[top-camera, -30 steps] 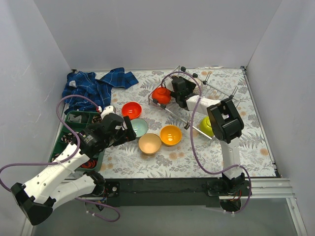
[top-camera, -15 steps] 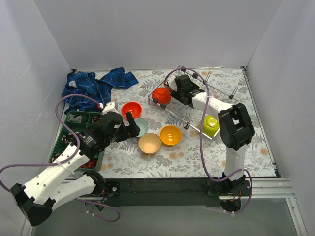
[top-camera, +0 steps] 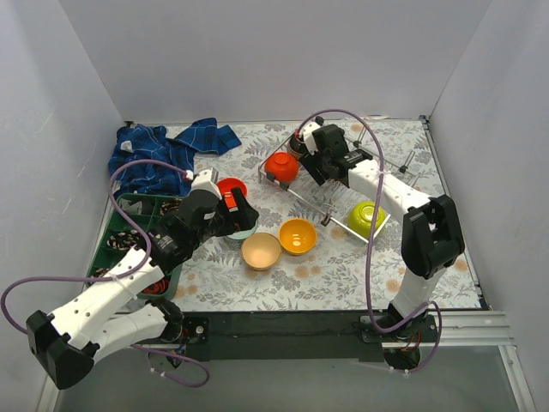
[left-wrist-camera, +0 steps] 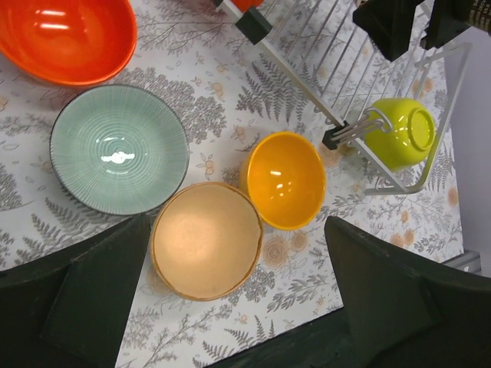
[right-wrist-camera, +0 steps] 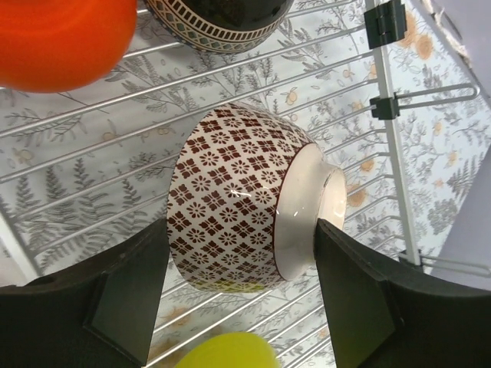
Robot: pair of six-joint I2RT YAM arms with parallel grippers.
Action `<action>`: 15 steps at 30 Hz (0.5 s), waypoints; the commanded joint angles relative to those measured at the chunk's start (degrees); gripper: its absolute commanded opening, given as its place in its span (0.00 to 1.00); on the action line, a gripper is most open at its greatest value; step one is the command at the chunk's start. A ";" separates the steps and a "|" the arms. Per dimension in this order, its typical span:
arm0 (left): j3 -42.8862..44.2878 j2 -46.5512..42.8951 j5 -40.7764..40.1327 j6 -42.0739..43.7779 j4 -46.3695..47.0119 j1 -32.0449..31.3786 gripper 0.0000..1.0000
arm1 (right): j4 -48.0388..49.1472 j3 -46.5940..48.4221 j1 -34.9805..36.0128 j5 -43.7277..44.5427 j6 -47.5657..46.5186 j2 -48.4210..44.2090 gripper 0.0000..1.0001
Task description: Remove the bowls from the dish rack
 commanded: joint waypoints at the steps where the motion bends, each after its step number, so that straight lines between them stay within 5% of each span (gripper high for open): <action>1: -2.09 1.80 2.95 3.12 10.71 0.25 0.98 | -2.81 4.13 -0.44 -2.97 7.93 -5.28 0.04; 11: -2.53 12.60 11.56 3.74 27.67 1.39 0.98 | -5.54 3.43 -2.46 -13.43 22.43 -13.55 0.03; 15: -3.94 15.95 16.21 1.99 37.40 3.67 0.98 | -4.50 2.29 -5.45 -25.08 28.67 -17.24 0.03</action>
